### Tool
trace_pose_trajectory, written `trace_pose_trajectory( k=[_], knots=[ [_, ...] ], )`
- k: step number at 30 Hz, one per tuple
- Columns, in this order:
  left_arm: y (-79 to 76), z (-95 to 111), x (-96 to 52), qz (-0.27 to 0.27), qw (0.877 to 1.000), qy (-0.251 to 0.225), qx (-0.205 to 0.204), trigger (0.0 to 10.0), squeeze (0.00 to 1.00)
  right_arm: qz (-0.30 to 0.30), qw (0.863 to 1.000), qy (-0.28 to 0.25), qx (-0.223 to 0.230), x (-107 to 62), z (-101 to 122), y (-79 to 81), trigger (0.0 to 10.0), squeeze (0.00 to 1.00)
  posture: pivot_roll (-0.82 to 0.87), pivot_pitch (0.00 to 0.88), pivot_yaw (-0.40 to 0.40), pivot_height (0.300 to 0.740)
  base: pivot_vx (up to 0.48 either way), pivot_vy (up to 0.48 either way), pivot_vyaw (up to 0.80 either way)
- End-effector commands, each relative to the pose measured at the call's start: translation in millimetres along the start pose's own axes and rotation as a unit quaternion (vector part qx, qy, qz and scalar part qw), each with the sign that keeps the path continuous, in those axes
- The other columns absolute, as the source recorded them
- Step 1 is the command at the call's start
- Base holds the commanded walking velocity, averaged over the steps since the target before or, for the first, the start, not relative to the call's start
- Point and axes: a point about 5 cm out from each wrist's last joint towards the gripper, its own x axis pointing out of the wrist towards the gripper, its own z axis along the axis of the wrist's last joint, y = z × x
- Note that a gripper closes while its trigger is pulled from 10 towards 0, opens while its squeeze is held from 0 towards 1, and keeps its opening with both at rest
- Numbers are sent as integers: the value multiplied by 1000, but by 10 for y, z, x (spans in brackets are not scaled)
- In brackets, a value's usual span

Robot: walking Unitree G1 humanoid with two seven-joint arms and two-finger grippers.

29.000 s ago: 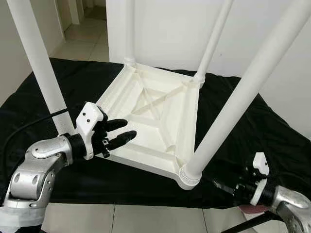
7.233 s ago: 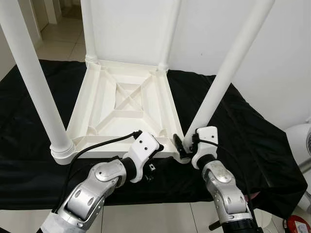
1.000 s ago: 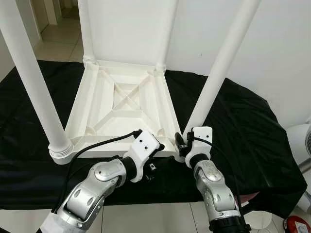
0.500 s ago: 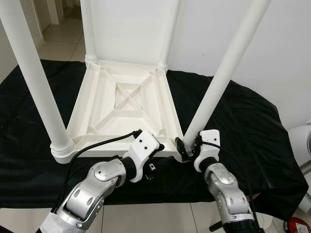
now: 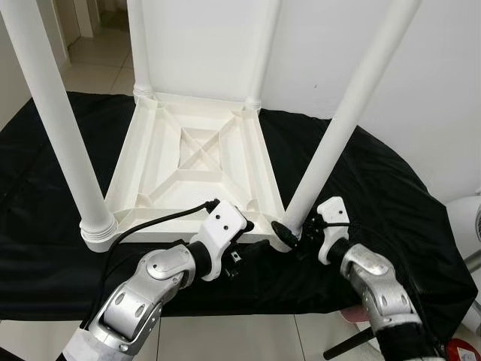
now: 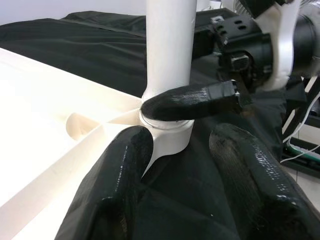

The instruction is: Building children table

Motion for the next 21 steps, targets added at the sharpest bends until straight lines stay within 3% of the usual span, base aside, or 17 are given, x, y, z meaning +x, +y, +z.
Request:
trace_pose_trajectory(
  k=[1, 8, 9, 11, 12, 21],
  knots=[
    [-9, 1, 25, -11, 1000, 0, 3, 10000, 0, 13, 1000, 1, -10, 4, -5, -33, 10000, 0, 36, 0, -138, 740, 0, 0, 0],
    [-11, 7, 27, -14, 1000, 0, 4, 10000, 0, 46, 999, 7, -28, 138, -15, -47, 10000, 0, 41, 0, -134, 740, 0, 0, 0],
    [-8, 7, 27, -13, 1000, 0, 5, 10000, 0, 53, 998, 12, -32, 173, -33, -57, 8039, 0, 46, 0, -134, 740, 0, 0, 0],
    [-6, 7, 27, -13, 1000, 0, 5, 10000, 0, 58, 998, 15, -35, 193, -44, -64, 8039, 0, 46, 0, -134, 740, 0, 0, 0],
    [-5, 8, 24, -13, 1000, 1, 6, 10000, 0, 62, 997, 19, -33, 206, -63, -66, 157, 0, 48, 0, -135, 740, 0, 0, 0],
    [-17, 5, 10, -14, 1000, 2, 4, 10000, 0, 69, 997, 32, -25, 191, -161, -71, 0, 0, 45, 0, -133, 740, 0, 0, 0]
  ],
)
